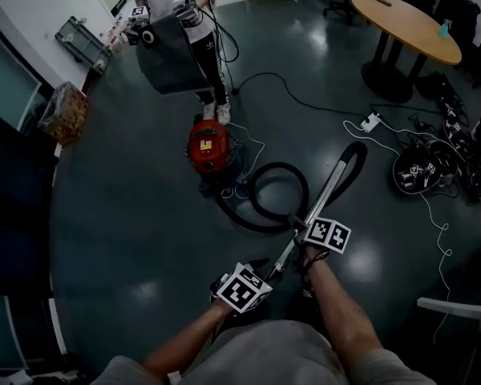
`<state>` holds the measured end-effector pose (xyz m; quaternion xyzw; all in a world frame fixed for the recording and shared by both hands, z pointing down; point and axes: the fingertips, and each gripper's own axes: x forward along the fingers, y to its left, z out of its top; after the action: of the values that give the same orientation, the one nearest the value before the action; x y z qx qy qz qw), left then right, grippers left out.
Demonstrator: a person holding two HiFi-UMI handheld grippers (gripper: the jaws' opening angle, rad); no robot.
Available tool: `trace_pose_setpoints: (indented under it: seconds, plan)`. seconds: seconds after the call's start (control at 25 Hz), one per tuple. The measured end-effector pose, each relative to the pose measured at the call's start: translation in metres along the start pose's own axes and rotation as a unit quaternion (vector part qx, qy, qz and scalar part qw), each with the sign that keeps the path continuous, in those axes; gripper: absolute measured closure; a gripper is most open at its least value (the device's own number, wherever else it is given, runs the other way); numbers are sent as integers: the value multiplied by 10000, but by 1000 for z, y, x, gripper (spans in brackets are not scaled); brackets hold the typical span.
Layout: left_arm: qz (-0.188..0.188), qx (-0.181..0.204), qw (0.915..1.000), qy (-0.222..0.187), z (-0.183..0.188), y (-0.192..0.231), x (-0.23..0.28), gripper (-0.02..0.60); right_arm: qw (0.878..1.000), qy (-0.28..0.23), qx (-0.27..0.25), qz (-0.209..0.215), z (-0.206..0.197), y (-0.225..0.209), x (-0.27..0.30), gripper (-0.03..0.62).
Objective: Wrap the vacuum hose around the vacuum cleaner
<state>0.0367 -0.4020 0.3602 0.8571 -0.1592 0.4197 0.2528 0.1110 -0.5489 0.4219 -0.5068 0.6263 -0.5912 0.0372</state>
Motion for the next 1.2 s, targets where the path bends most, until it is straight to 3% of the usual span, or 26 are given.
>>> trace_pose_setpoints:
  seconds: [0.16, 0.28, 0.56, 0.76, 0.96, 1.2]
  plan:
    - [208, 18, 9998, -59, 28, -14, 18, 364, 9970, 411, -650, 87, 17, -27, -18, 468]
    - [439, 89, 9990, 28, 36, -14, 32, 411, 9908, 717, -1127, 203, 23, -42, -26, 468]
    - [840, 514, 9951, 85, 75, -1, 63, 426, 9658, 1340, -2171, 472, 32, -62, -33, 468]
    - [1033, 1265, 9866, 19, 117, 26, 79, 426, 9354, 1722, -3053, 472, 28, -71, -27, 468]
    - [1270, 2347, 9637, 48, 160, 63, 97, 426, 8960, 2194, -3846, 338, 30, -83, -22, 470]
    - [1169, 2771, 9537, -98, 205, 108, 113, 425, 8494, 2674, -4548, 139, 40, -95, -5, 470]
